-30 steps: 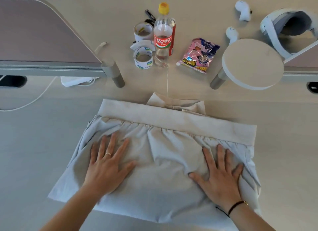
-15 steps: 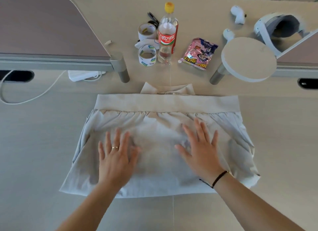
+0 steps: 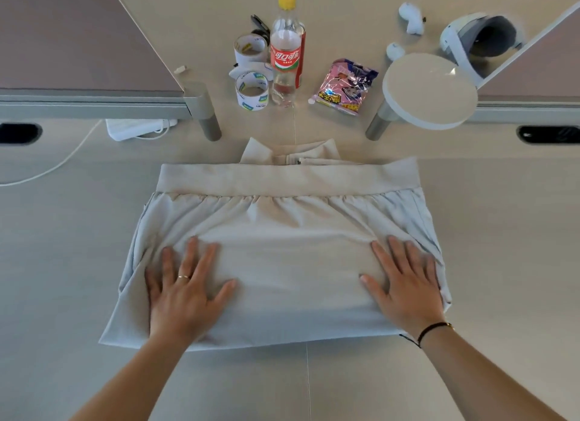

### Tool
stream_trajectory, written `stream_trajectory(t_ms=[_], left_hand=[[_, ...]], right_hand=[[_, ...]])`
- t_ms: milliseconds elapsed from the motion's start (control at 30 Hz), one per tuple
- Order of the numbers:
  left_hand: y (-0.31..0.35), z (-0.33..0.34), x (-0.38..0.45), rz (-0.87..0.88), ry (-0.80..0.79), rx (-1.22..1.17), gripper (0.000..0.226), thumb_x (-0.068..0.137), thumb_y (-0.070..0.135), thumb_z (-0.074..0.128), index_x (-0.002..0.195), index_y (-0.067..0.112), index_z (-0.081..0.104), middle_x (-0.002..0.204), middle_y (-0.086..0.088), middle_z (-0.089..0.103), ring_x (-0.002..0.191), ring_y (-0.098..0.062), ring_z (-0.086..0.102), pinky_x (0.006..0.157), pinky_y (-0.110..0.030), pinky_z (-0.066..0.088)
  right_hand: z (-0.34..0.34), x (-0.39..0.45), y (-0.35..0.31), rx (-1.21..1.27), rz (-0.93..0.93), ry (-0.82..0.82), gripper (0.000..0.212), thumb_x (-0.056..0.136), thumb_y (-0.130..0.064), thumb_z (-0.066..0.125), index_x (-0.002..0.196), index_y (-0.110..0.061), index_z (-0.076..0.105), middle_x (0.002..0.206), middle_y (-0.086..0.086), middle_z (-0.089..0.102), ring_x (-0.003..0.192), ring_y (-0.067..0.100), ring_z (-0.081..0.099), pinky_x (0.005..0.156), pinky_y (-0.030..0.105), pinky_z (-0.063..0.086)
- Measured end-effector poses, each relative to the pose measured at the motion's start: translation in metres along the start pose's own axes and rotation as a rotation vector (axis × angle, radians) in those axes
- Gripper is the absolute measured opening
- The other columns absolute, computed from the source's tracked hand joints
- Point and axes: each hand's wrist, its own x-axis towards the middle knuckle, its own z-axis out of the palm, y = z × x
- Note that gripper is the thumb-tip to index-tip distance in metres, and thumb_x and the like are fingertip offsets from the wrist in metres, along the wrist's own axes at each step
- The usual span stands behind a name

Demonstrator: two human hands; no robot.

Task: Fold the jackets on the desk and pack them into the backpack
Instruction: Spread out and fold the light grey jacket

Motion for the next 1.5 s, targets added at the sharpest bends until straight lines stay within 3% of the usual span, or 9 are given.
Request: stream_trajectory(t_ms=[200,400,633,733,900,1100,1200,1300,1500], left_hand=[[-0.012,0.003,-0.003,-0.076,0.008,-0.043,0.094,0.071,0.097,0.013,0.15,0.055,-0.018,0.166,0.015,-0.013,0.152,-0.033,-0.013,0.123,-0.05,-0.007],[-0.03,-0.005,0.014,-0.043,-0.003,0.0,0.1,0.07,0.098,0.019,0.148,0.053,-0.025,0.164,0.018,-0.018,0.153,-0.029,-0.016,0.124,-0.049,-0.006],[-0.044,-0.022,0.003,-0.229,0.013,-0.127,0.096,0.079,0.089,0.029,0.157,0.043,-0.002,0.169,-0.002,-0.005,0.154,-0.027,-0.009,0.122,-0.052,-0.005],[-0.017,-0.01,-0.032,-0.17,0.056,-0.219,0.087,0.088,0.079,0.031,0.158,0.039,-0.001,0.168,-0.003,-0.012,0.154,-0.025,-0.014,0.122,-0.053,-0.009],[0.031,0.03,-0.094,0.086,0.07,-0.138,0.088,0.087,0.08,0.033,0.159,0.036,0.011,0.169,-0.001,-0.001,0.155,-0.028,-0.004,0.122,-0.052,-0.008],[0.034,0.04,-0.111,0.061,0.053,-0.079,0.087,0.082,0.09,0.027,0.155,0.052,-0.001,0.167,0.014,-0.01,0.153,-0.019,-0.019,0.122,-0.055,-0.004],[0.043,0.035,-0.112,0.022,0.025,-0.063,0.082,0.086,0.085,0.024,0.153,0.052,-0.01,0.163,0.015,-0.021,0.15,-0.019,-0.027,0.122,-0.051,-0.009],[0.062,0.034,-0.126,-0.064,0.036,-0.059,0.073,0.097,0.072,0.024,0.156,0.045,-0.009,0.162,0.011,-0.022,0.15,-0.024,-0.024,0.122,-0.046,-0.01],[0.092,0.039,-0.166,-0.263,-0.08,-0.164,0.066,0.108,0.039,0.027,0.154,0.04,-0.021,0.16,0.008,-0.033,0.152,-0.024,-0.019,0.126,-0.046,0.002]], right_hand=[[0.004,0.004,0.008,0.08,0.067,-0.044,0.087,0.077,-0.094,0.007,0.151,-0.054,-0.016,0.162,-0.024,-0.022,0.153,0.018,-0.015,0.12,0.061,0.0],[0.012,-0.032,-0.012,0.185,0.089,-0.103,0.097,0.07,-0.097,-0.002,0.151,-0.048,-0.023,0.162,-0.018,-0.026,0.152,0.02,-0.022,0.123,0.054,-0.001],[0.022,-0.114,-0.084,0.433,0.147,-0.271,0.088,0.07,-0.089,-0.005,0.135,-0.045,-0.045,0.154,-0.016,-0.043,0.143,0.016,-0.039,0.122,0.048,-0.012],[0.017,-0.14,-0.123,0.462,0.191,-0.334,0.099,0.071,-0.089,0.001,0.154,-0.04,-0.021,0.159,-0.018,-0.033,0.15,0.016,-0.028,0.124,0.046,-0.006],[-0.016,-0.152,-0.169,0.364,0.18,-0.336,0.081,0.077,-0.088,0.016,0.139,-0.04,0.031,0.15,-0.013,0.036,0.143,0.014,0.031,0.114,0.046,0.027],[-0.051,-0.079,-0.164,0.155,-0.224,0.109,0.076,0.084,-0.076,0.028,0.14,-0.026,0.04,0.143,0.004,0.047,0.132,0.028,0.046,0.103,0.048,0.04],[-0.054,-0.029,-0.168,0.128,-0.654,0.065,0.07,0.095,-0.068,0.02,0.154,-0.03,0.027,0.166,-0.001,0.017,0.153,0.026,0.012,0.122,0.052,0.014],[-0.045,0.006,-0.168,-0.11,-1.046,-0.039,0.069,0.098,-0.068,0.015,0.159,-0.035,0.013,0.168,-0.006,-0.002,0.155,0.018,-0.008,0.123,0.048,-0.006],[-0.015,0.051,-0.114,-0.231,-0.904,-0.094,0.073,0.095,-0.072,0.0,0.156,-0.036,-0.015,0.163,-0.014,-0.025,0.148,0.005,-0.027,0.123,0.042,-0.012]])
